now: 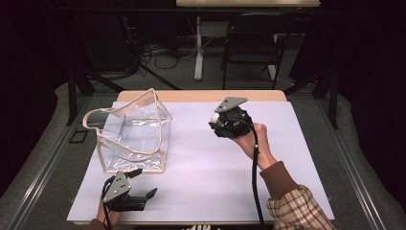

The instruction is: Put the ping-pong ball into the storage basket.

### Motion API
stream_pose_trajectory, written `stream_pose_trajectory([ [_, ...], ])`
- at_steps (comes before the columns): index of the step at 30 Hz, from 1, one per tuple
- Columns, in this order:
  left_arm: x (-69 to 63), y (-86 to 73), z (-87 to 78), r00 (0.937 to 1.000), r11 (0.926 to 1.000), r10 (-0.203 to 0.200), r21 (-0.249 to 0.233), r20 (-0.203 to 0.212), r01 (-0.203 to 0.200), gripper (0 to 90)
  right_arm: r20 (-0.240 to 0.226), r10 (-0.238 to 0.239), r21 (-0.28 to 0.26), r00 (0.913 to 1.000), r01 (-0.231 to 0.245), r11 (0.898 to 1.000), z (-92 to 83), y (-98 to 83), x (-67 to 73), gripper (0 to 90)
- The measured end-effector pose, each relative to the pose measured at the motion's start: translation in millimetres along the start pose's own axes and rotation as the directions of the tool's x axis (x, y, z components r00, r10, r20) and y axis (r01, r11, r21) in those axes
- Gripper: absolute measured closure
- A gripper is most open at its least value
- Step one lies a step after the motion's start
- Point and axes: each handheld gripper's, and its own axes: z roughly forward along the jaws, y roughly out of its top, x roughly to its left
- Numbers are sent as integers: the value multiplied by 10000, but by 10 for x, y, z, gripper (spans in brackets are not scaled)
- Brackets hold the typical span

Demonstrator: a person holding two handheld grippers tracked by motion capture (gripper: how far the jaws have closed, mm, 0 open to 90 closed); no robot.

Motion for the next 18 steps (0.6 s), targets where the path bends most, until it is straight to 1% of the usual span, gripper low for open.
stream_pose_trajectory([
  [11, 0, 0, 0, 10000, 10000, 0, -10, 1, 0, 162, -20, -82, -69, 10000, 82, 9999, 26, 111, 7, 508],
  [18, -1, 0, -1, 10000, 10000, 2, -16, 9, -2, 161, -64, -186, -110, 9998, 185, 9998, 46, 176, 35, 508],
])
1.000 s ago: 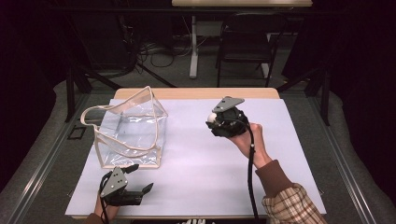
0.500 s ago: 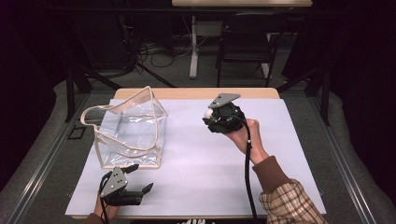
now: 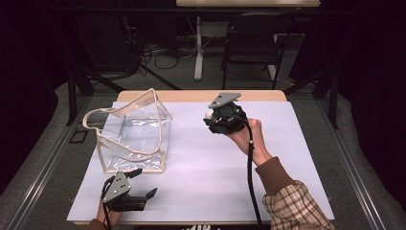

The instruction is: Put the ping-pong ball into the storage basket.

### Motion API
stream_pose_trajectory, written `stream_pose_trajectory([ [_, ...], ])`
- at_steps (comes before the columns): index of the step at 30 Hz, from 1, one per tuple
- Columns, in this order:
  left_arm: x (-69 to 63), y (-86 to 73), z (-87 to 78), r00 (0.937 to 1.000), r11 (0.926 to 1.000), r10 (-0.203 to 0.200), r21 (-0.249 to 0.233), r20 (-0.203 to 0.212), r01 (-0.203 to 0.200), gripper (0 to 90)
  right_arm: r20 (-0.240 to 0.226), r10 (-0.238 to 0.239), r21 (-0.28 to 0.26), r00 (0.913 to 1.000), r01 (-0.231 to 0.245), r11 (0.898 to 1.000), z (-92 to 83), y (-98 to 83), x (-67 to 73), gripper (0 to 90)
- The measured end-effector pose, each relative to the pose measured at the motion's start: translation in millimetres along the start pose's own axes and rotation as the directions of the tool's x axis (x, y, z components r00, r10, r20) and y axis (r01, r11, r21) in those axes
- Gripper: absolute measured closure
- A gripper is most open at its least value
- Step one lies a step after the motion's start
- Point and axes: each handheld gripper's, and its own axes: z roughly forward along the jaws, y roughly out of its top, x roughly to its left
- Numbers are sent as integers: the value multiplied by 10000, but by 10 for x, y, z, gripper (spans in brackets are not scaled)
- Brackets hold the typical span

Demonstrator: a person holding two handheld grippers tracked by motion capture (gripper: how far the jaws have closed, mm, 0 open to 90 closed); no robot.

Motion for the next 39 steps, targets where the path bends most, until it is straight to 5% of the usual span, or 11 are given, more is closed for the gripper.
stream_pose_trajectory([
  [39, 3, -1, 1, 10000, 10000, -3, 4, 6, 3, 162, -289, -529, 19, 9982, 529, 9986, 158, 251, 182, 508],
])
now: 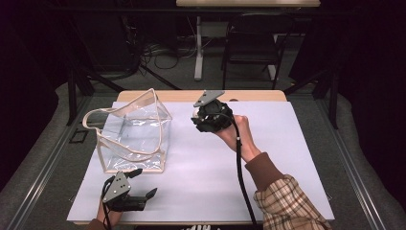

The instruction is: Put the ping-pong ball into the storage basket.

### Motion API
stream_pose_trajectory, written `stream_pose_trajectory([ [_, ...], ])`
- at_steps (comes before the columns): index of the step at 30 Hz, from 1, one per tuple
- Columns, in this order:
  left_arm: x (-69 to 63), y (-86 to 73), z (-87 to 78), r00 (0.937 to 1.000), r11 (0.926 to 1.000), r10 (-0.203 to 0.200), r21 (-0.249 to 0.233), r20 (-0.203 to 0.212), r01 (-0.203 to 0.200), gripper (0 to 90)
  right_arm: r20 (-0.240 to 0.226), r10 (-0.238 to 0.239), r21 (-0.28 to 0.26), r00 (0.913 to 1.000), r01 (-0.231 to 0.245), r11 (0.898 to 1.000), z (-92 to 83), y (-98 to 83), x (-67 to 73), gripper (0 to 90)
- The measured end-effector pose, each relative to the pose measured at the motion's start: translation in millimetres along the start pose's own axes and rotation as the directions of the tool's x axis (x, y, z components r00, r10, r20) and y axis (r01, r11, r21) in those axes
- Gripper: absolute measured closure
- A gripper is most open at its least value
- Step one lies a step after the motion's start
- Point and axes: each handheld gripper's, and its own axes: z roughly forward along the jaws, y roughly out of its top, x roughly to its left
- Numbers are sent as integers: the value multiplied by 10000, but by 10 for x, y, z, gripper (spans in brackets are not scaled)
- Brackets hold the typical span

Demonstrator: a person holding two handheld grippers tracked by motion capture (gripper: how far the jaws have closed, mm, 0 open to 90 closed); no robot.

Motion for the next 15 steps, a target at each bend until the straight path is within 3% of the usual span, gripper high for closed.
stream_pose_trajectory([
  [15, 2, -1, 1, 10000, 10000, -4, 3, 1, 4, 162, -133, -229, -71, 9996, 228, 9997, 55, 134, 68, 508],
])
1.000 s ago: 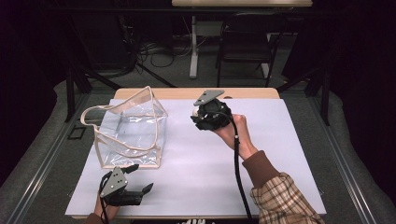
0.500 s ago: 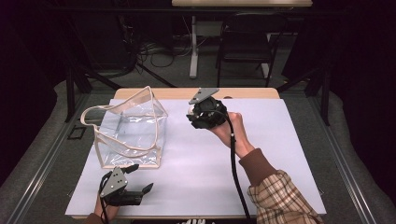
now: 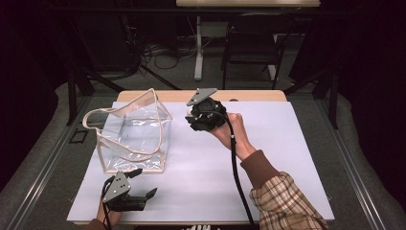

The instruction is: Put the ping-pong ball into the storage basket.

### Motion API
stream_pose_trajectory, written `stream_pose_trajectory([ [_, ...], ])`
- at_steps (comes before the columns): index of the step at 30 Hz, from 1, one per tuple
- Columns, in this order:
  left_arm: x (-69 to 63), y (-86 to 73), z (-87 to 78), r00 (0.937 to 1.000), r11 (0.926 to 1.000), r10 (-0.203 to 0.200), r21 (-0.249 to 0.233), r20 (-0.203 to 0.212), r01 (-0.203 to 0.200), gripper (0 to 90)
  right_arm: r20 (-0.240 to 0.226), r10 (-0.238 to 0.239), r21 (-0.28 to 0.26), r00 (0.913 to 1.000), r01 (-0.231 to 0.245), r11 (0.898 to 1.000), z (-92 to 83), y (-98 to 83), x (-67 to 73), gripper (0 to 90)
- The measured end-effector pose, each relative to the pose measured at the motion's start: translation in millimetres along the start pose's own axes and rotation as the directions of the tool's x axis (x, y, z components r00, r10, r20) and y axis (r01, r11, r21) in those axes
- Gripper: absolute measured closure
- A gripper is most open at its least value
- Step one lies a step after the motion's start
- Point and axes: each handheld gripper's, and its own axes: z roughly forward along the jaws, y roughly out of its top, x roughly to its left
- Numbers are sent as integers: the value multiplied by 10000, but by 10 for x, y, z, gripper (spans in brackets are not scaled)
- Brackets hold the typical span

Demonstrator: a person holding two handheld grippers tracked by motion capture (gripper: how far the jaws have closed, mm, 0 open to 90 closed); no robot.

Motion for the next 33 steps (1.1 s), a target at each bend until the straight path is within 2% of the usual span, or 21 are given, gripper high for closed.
stream_pose_trajectory([
  [33, -1, 0, -1, 10000, 10000, 4, 3, 17, -4, 162, -304, -57, -203, 9995, 51, 9998, 115, 198, 64, 508],
])
